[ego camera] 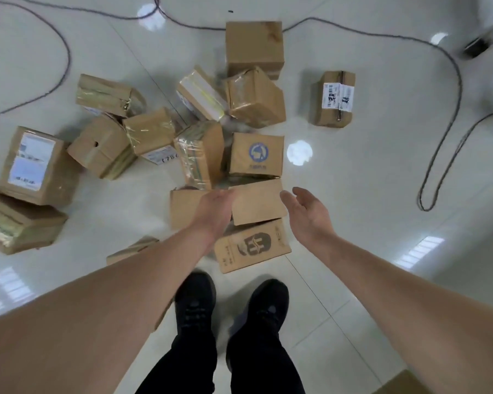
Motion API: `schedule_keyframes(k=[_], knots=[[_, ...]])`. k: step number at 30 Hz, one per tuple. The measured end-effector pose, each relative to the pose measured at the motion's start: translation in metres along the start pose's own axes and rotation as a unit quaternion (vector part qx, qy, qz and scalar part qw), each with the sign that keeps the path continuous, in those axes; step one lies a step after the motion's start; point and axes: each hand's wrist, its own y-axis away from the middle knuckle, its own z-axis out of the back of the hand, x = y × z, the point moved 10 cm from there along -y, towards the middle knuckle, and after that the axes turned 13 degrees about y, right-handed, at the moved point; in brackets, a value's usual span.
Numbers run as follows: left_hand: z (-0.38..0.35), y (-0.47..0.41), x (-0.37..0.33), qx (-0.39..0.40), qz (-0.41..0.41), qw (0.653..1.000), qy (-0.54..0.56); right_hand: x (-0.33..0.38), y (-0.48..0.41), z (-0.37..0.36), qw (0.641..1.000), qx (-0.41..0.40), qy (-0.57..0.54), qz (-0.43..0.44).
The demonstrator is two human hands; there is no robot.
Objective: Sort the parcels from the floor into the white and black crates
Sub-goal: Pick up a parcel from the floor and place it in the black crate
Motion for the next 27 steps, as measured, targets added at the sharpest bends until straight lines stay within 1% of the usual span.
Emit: schedule_keyframes(k=[4, 8, 11, 13, 15, 17, 20, 22, 24, 25, 27], knots=[[-0.01, -0.059, 0.017, -0.033, 0.008, 0.998, 0.053, -0.014, -0.054, -0.027, 1.0, 0.003, -0.009, -0.021], [-0.011, -0.089, 0.037, -0.055, 0.037, 0.995, 0.077, -0.022, -0.09, -0.051, 0.999, 0.021, -0.037, -0.029], [-0.015, -0.102, 0.044, -0.05, 0.046, 0.994, 0.082, -0.027, -0.101, -0.063, 0.998, 0.027, -0.052, -0.039], [-0.013, -0.11, 0.051, -0.059, 0.054, 0.992, 0.096, -0.034, -0.102, -0.066, 0.995, 0.027, -0.072, -0.068], [-0.006, -0.12, 0.061, -0.08, 0.063, 0.991, 0.084, -0.04, -0.098, -0.07, 0.991, 0.04, -0.098, -0.088], [-0.006, -0.124, 0.073, -0.071, 0.079, 0.992, 0.069, -0.047, -0.093, -0.072, 0.988, 0.046, -0.111, -0.093], [-0.014, -0.108, 0.074, -0.047, 0.098, 0.99, 0.096, -0.067, -0.084, -0.061, 0.982, -0.007, -0.15, -0.116], [-0.011, -0.106, 0.076, -0.06, 0.084, 0.988, 0.117, -0.085, -0.076, -0.054, 0.966, -0.057, -0.211, -0.14], [-0.006, -0.107, 0.08, -0.09, 0.07, 0.986, 0.12, -0.098, -0.072, -0.054, 0.955, -0.084, -0.243, -0.15], [-0.003, -0.107, 0.083, -0.104, 0.072, 0.986, 0.11, -0.103, -0.071, -0.057, 0.956, -0.082, -0.233, -0.155], [-0.001, -0.109, 0.092, -0.117, 0.089, 0.986, 0.078, -0.11, -0.07, -0.066, 0.967, -0.062, -0.182, -0.165]])
